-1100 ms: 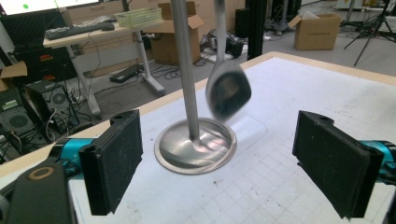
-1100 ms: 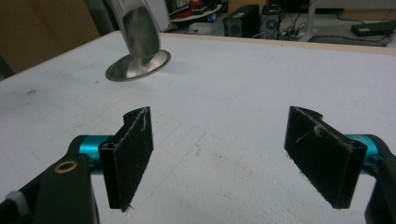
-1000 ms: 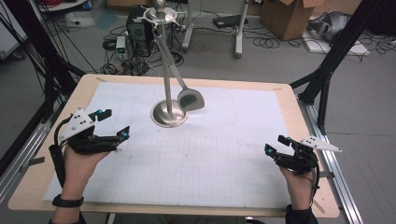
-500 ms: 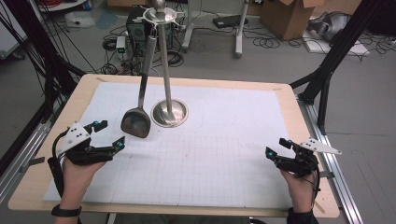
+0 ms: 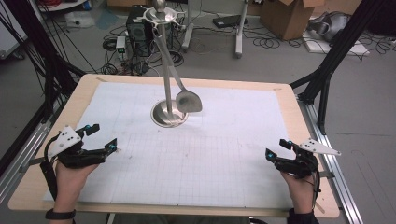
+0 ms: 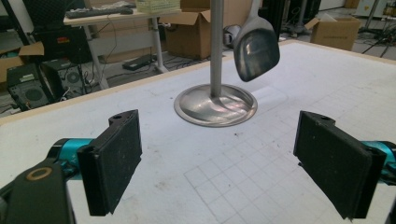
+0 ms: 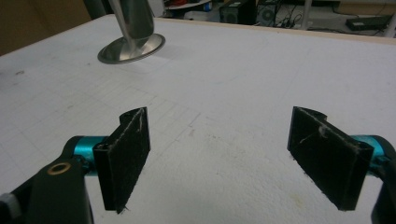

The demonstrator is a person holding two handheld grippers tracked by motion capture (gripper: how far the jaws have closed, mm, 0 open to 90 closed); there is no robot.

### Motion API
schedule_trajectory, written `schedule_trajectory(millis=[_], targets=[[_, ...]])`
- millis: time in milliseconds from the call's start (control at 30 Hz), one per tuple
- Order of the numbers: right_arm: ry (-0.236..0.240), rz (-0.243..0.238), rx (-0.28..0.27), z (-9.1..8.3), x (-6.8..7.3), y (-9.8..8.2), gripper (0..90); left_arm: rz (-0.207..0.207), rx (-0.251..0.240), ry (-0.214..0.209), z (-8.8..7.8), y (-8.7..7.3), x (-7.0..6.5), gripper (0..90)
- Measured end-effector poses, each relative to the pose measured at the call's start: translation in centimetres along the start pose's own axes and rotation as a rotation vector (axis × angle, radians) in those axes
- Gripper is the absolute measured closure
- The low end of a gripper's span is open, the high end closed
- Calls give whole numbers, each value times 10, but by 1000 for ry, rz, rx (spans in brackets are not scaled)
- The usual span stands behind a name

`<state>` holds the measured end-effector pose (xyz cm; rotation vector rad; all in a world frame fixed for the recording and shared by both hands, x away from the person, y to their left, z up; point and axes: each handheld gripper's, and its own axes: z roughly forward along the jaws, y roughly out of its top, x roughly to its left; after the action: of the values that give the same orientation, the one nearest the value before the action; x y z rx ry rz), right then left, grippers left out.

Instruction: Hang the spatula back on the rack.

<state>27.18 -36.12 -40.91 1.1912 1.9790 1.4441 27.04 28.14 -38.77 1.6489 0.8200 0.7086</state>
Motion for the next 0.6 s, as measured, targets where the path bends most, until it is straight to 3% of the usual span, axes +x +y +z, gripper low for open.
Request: schedule_trajectory(millis=[600], targets=[[3,-7,-4,1,1,2,197,-1,26,3,2,-5,-1,159]])
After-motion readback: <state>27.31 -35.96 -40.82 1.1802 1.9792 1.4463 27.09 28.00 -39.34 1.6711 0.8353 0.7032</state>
